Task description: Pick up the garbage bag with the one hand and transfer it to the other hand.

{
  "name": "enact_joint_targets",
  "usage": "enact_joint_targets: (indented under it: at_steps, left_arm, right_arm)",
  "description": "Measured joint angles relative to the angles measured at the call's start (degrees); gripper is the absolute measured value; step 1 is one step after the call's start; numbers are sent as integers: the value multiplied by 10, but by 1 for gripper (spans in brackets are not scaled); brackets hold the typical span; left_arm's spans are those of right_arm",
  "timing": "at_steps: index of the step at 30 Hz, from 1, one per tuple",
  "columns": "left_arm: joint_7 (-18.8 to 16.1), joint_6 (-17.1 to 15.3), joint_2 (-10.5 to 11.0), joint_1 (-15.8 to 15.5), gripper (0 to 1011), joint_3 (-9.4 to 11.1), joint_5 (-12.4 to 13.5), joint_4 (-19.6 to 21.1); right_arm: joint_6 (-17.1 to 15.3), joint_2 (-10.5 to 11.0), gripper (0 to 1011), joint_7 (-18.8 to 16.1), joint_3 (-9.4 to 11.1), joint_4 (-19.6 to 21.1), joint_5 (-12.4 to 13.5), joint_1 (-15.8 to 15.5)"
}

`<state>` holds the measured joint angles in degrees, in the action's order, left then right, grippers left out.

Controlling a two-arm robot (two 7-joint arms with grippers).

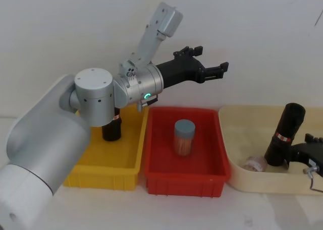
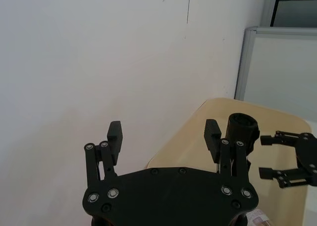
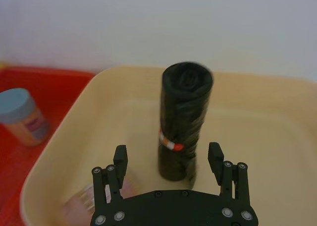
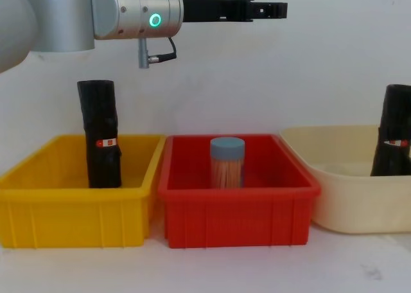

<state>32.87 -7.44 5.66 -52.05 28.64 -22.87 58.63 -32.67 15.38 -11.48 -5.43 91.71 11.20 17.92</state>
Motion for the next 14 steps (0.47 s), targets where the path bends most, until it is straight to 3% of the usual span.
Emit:
enact_joint_targets:
  at_steps: [14]
  left_arm:
    - [0,0,0,0,1001,0,0,0]
  right_arm:
    - [-24,6,1002,-37,10,31,33,-28]
